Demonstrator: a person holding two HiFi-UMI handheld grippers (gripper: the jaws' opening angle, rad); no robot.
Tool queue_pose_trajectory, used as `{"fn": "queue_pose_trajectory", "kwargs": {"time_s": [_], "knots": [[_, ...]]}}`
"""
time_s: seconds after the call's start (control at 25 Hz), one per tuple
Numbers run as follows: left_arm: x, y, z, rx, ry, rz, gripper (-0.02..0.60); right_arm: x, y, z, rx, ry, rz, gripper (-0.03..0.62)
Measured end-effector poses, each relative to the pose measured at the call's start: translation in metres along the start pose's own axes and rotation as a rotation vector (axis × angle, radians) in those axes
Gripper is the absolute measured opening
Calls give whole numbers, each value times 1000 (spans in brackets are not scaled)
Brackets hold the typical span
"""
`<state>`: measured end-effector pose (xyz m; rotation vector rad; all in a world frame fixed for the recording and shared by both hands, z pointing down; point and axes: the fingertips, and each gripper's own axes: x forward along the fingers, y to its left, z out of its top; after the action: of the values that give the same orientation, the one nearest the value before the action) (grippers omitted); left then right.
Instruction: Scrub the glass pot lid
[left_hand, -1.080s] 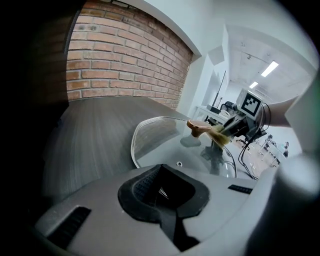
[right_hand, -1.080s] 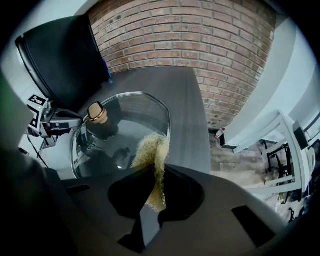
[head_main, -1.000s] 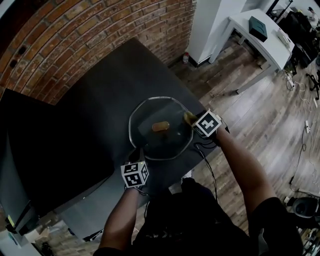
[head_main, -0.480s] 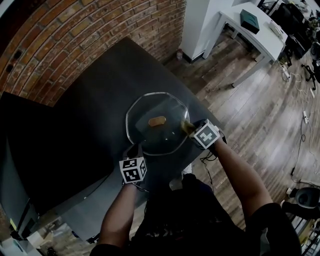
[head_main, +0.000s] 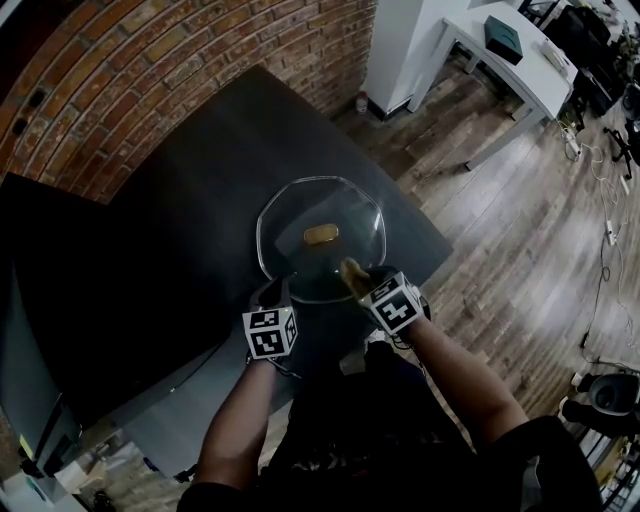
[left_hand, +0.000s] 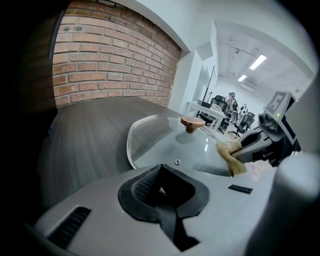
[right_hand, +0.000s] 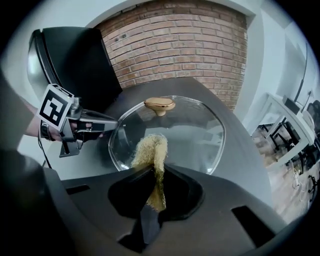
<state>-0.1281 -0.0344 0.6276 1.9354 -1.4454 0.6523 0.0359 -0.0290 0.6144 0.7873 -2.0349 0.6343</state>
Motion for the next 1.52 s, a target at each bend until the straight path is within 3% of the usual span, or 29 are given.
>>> {"fn": "queue_pose_trajectory", "kwargs": {"time_s": [0.28, 0.56, 0.96, 1.2, 1.32, 1.52], "knots": [[1, 0, -1, 2, -1, -11, 32, 27, 59, 15, -103, 16, 89, 49], [1, -1, -1, 11, 0, -37, 32, 47, 96, 34, -184, 29, 94, 49], [1, 0, 0, 4, 12, -47, 32, 54, 101, 37, -135, 5, 132, 49], [-4, -1, 1, 6, -8, -40, 32, 42, 98, 42, 11, -109, 211, 49], [-17, -9, 15, 26, -82, -40, 34, 27, 87, 47, 64, -183, 215, 49], [-43, -22, 47, 27, -206, -19, 34, -10, 68, 68, 40, -316, 198, 49]]}}
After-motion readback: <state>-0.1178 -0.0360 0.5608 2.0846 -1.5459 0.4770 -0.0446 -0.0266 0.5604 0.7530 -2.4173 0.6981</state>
